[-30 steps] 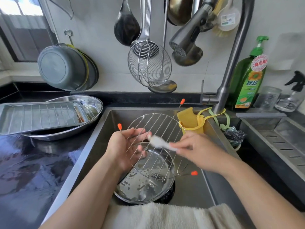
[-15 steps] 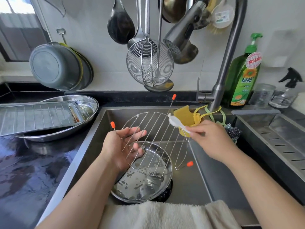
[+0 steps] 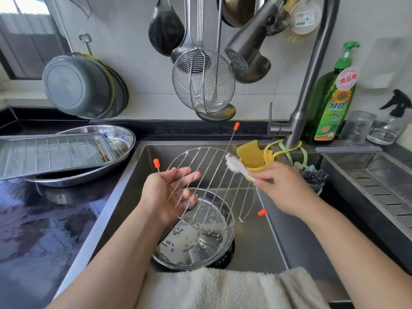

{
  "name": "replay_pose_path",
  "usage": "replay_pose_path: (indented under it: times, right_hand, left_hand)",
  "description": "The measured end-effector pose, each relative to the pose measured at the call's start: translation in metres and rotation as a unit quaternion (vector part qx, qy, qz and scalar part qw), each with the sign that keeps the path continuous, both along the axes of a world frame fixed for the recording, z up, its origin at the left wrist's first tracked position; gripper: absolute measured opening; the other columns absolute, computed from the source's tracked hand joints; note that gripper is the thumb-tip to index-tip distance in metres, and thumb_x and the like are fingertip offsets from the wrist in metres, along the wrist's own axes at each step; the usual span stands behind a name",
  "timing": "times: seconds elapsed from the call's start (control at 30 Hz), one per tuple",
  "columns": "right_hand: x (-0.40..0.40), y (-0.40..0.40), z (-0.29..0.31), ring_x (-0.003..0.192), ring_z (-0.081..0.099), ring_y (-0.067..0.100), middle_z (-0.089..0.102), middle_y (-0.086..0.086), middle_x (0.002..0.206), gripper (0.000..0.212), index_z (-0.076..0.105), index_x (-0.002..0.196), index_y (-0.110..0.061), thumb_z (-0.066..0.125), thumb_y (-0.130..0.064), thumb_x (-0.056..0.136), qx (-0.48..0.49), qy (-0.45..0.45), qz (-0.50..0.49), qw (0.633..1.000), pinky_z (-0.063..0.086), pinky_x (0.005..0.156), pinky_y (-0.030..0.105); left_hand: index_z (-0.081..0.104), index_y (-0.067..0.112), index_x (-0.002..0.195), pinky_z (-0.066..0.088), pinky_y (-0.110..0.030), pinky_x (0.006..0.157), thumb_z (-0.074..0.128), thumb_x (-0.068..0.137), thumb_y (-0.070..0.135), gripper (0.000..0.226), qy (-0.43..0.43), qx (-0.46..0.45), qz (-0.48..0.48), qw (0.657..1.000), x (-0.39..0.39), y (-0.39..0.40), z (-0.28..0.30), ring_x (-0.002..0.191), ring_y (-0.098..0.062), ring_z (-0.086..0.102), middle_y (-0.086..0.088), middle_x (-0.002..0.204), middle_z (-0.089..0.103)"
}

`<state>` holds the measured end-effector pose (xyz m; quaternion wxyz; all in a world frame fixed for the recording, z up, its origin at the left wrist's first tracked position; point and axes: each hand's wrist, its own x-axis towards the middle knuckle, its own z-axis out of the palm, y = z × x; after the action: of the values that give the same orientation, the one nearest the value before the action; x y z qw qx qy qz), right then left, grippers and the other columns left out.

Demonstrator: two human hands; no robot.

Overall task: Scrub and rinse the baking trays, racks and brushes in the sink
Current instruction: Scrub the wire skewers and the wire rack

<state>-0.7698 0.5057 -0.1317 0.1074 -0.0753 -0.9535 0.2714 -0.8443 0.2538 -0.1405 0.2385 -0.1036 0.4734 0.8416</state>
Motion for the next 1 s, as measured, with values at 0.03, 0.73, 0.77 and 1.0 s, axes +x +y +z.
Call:
replay_pose_path:
  times: [0.03, 0.73, 0.77, 1.0]
  right_hand:
    - [0.002, -0.005, -0.001, 0.085, 0.058, 0.018, 0.058, -0.004, 0.098, 0.028, 0.071, 0.122, -0.038, 0.066, -0.025, 0.097, -0.014, -0.059, 0.058, 0.996, 0.054, 0.081, 0.040]
    - [0.008, -0.006, 0.000, 0.056, 0.059, 0.013, 0.065, -0.002, 0.094, 0.016, 0.081, 0.097, -0.034, 0.073, -0.021, 0.093, -0.073, -0.174, 0.144, 0.972, 0.045, 0.054, 0.028]
    - [0.010, -0.012, -0.002, 0.057, 0.060, 0.015, 0.065, -0.003, 0.095, 0.016, 0.081, 0.095, -0.035, 0.074, -0.021, 0.093, -0.071, -0.198, 0.175, 0.962, 0.047, 0.058, 0.031]
    - [0.007, 0.001, 0.008, 0.064, 0.061, 0.014, 0.065, -0.001, 0.095, 0.017, 0.079, 0.098, -0.036, 0.073, -0.021, 0.092, -0.037, -0.133, 0.101, 0.985, 0.052, 0.063, 0.035]
  left_hand:
    - [0.064, 0.003, 0.114, 0.047, -0.031, 0.057, 0.043, 0.105, 0.018, 0.028, -0.001, 0.003, 0.014, 1.000, -0.001, -0.001, 0.000, 0.049, -0.018, 0.042, -0.017, 0.109, 0.078]
    - [0.065, 0.002, 0.117, 0.045, -0.033, 0.060, 0.042, 0.105, 0.019, 0.031, 0.009, -0.017, 0.021, 1.000, 0.002, -0.001, 0.001, 0.049, -0.016, 0.041, -0.017, 0.108, 0.078]
    - [0.066, 0.002, 0.117, 0.046, -0.033, 0.060, 0.043, 0.105, 0.019, 0.031, 0.010, -0.013, 0.023, 1.000, 0.002, -0.001, 0.002, 0.049, -0.016, 0.041, -0.017, 0.108, 0.078]
    - [0.065, 0.004, 0.118, 0.045, -0.032, 0.059, 0.043, 0.105, 0.021, 0.030, 0.019, -0.023, 0.008, 1.000, 0.004, 0.001, 0.003, 0.050, -0.016, 0.039, -0.016, 0.109, 0.078]
